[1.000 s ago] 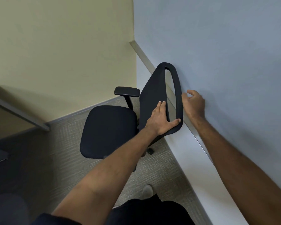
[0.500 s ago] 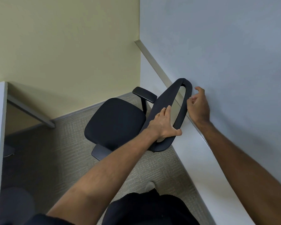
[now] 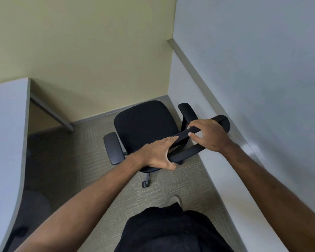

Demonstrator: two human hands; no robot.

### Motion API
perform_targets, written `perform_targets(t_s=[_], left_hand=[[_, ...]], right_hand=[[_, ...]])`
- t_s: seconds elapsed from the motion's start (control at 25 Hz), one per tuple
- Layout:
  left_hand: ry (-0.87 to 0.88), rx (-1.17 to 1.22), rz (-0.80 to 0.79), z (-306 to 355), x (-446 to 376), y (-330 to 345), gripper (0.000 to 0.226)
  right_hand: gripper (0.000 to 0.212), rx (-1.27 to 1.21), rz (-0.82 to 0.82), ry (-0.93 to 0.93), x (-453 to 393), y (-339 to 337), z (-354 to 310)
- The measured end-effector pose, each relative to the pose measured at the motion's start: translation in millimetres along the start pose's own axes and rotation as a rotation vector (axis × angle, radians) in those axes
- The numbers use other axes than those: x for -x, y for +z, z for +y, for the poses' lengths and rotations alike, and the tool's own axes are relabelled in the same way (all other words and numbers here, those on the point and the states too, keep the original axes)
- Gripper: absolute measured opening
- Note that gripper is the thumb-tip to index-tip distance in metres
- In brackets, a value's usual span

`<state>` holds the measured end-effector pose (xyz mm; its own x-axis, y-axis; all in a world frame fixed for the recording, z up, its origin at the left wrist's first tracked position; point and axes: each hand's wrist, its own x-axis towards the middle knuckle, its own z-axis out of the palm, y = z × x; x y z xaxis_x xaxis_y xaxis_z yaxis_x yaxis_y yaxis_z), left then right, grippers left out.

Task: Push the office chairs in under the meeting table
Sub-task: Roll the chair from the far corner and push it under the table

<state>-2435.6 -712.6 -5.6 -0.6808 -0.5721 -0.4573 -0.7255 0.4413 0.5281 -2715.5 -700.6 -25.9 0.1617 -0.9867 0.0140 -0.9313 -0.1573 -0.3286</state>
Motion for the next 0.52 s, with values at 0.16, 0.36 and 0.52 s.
perform_targets(t_s=[0.16,0.36,0.52], left_hand=[[-0.040,-0.232,0.130,-39,43,4,0.110],[-0.159,-0.390,0.237,-82,81,-8,0.125],[-0.162,-0.491,0.364,-109,98,-10,0.124]], right_hand=[[0.071,-0.013,-0.086,-0.110,18,10,-46],[0.108,0.047,-0.212,-0.107,31,17,-96],[0.124,0.180,-0.154,-0.061,35,34,-129]])
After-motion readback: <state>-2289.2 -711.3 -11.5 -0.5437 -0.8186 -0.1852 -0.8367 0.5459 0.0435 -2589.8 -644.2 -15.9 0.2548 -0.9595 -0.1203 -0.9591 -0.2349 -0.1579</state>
